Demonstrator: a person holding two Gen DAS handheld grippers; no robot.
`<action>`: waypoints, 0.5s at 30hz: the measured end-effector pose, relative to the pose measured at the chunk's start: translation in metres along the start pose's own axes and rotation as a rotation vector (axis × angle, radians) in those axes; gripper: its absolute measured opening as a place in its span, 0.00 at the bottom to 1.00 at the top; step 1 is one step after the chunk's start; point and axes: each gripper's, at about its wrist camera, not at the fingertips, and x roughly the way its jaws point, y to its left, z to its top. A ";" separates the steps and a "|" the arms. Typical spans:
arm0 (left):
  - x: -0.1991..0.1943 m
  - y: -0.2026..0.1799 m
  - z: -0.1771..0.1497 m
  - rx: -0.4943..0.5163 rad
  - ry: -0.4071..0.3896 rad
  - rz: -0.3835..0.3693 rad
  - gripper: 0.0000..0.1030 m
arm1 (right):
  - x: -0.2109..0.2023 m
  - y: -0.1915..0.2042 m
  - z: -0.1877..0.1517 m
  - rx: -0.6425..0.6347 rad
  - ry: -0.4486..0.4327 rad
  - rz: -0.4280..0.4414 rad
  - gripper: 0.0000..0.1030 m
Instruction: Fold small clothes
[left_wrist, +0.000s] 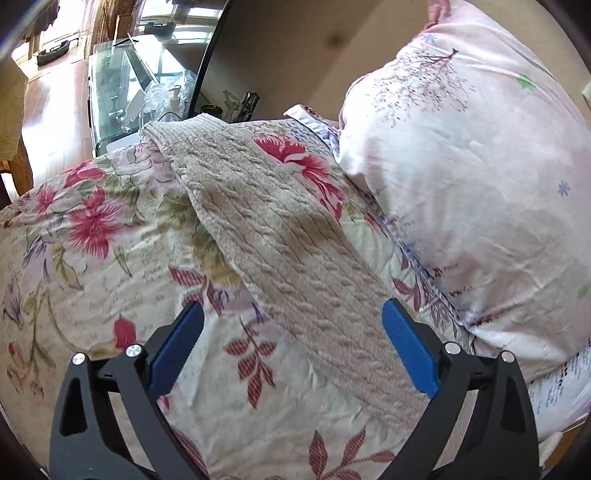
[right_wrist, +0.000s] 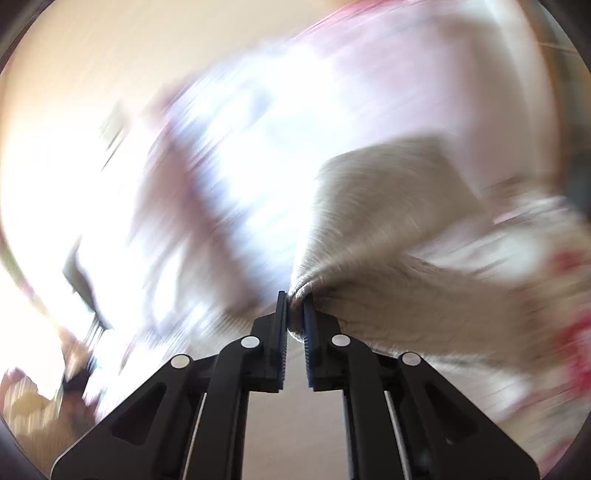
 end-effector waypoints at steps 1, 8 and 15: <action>0.005 0.002 0.006 -0.009 0.004 0.003 0.92 | 0.024 0.024 -0.017 -0.037 0.081 0.041 0.13; 0.030 0.028 0.047 -0.153 0.006 -0.006 0.80 | 0.064 0.073 -0.069 -0.079 0.306 0.087 0.54; 0.034 0.057 0.075 -0.300 -0.021 -0.034 0.68 | 0.019 0.012 -0.057 0.063 0.262 -0.075 0.58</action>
